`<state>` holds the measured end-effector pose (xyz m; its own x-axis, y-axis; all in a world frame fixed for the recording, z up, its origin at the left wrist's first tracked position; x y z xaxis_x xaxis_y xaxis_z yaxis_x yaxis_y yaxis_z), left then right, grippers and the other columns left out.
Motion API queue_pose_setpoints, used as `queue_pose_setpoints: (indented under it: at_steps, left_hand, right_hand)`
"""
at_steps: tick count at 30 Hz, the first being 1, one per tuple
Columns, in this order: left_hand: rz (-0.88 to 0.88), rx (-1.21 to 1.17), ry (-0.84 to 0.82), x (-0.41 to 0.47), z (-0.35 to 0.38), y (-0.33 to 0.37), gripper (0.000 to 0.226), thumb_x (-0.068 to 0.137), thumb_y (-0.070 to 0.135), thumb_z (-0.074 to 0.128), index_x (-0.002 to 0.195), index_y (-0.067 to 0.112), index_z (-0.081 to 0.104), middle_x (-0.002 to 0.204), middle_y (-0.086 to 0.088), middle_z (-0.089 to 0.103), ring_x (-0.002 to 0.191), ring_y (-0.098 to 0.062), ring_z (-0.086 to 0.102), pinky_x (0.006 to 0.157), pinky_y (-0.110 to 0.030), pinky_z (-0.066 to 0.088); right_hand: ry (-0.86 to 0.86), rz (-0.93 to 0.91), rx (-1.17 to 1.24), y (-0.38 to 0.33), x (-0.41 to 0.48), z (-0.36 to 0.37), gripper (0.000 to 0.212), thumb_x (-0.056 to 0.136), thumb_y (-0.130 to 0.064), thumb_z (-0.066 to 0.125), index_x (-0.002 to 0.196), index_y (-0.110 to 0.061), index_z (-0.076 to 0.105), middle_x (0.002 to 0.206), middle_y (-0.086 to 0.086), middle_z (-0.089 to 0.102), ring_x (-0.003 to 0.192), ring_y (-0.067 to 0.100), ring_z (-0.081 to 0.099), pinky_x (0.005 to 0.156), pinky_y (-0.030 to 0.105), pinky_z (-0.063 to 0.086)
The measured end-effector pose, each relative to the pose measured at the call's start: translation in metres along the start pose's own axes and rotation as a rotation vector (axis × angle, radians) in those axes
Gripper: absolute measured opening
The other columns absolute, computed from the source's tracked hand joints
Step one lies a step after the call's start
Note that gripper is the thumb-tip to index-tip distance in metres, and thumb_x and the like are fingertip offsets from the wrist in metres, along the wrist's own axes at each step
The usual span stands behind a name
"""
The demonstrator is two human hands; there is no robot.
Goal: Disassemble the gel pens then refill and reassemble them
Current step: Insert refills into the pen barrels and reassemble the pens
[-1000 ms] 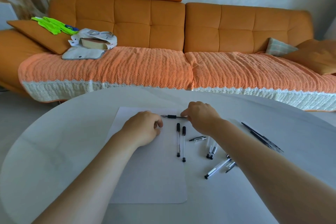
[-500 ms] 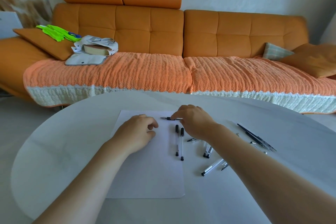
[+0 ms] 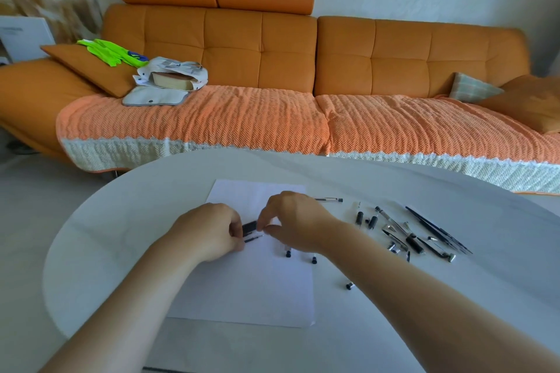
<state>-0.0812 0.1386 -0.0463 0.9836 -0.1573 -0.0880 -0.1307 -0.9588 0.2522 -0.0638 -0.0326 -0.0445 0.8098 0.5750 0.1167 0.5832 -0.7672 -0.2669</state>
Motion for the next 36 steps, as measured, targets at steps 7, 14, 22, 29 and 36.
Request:
queue_pose_setpoints:
  at_steps: [7, 14, 22, 29, 36]
  left_hand:
    - [0.035, 0.036, 0.053, -0.009, -0.002, 0.003, 0.013, 0.086, 0.042, 0.063, 0.089, 0.032, 0.071, 0.087, 0.009, 0.066, 0.083, -0.015, 0.061, 0.063, -0.025, 0.044]
    - [0.038, 0.078, 0.021, -0.009, -0.004, 0.01, 0.014, 0.078, 0.043, 0.068, 0.089, 0.034, 0.07, 0.091, 0.012, 0.068, 0.086, -0.012, 0.062, 0.063, -0.023, 0.044]
    - [0.105, 0.04, 0.131, -0.009, -0.014, 0.016, 0.008, 0.088, 0.043, 0.06, 0.089, 0.035, 0.063, 0.091, 0.013, 0.064, 0.086, -0.012, 0.058, 0.061, -0.023, 0.039]
    - [0.238, -0.14, 0.256, -0.006, -0.021, 0.047, 0.011, 0.091, 0.042, 0.062, 0.091, 0.034, 0.069, 0.085, 0.016, 0.066, 0.065, 0.002, 0.051, 0.053, -0.019, 0.031]
    - [0.144, -0.211, 0.211, 0.018, -0.004, 0.069, 0.024, 0.099, 0.037, 0.043, 0.087, 0.031, 0.064, 0.09, 0.013, 0.069, 0.079, -0.008, 0.06, 0.064, -0.028, 0.045]
  right_hand:
    - [0.013, -0.031, -0.036, -0.02, 0.008, 0.01, 0.015, 0.089, -0.032, 0.067, 0.101, -0.03, 0.076, 0.098, -0.008, 0.069, 0.096, 0.016, 0.057, 0.083, 0.032, 0.045]
    - [0.039, -0.167, -0.201, -0.02, 0.005, 0.018, 0.017, 0.095, -0.027, 0.06, 0.101, -0.022, 0.075, 0.091, 0.002, 0.065, 0.083, 0.023, 0.054, 0.081, 0.042, 0.046]
    - [0.067, 0.08, 0.13, -0.001, -0.007, -0.002, 0.015, 0.097, -0.026, 0.056, 0.1, -0.022, 0.07, 0.094, -0.006, 0.066, 0.089, 0.014, 0.058, 0.083, 0.029, 0.047]
    - [0.125, 0.061, 0.027, 0.018, -0.031, -0.04, 0.017, 0.093, -0.031, 0.064, 0.105, -0.037, 0.074, 0.098, -0.016, 0.068, 0.093, 0.008, 0.055, 0.091, 0.029, 0.038]
    - [0.055, 0.147, -0.133, 0.039, -0.064, -0.057, 0.03, 0.1, -0.021, 0.052, 0.123, -0.031, 0.068, 0.108, -0.012, 0.072, 0.1, 0.013, 0.062, 0.08, 0.021, 0.035]
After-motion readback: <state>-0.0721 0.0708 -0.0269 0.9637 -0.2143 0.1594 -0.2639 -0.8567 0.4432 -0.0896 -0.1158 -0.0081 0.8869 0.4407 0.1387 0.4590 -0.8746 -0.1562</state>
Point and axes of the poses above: each hand's wrist, its own x-axis towards the middle knuckle, its own z-axis out of the palm, y = z × x, the point moved 3 cm from there along x, towards the middle knuckle
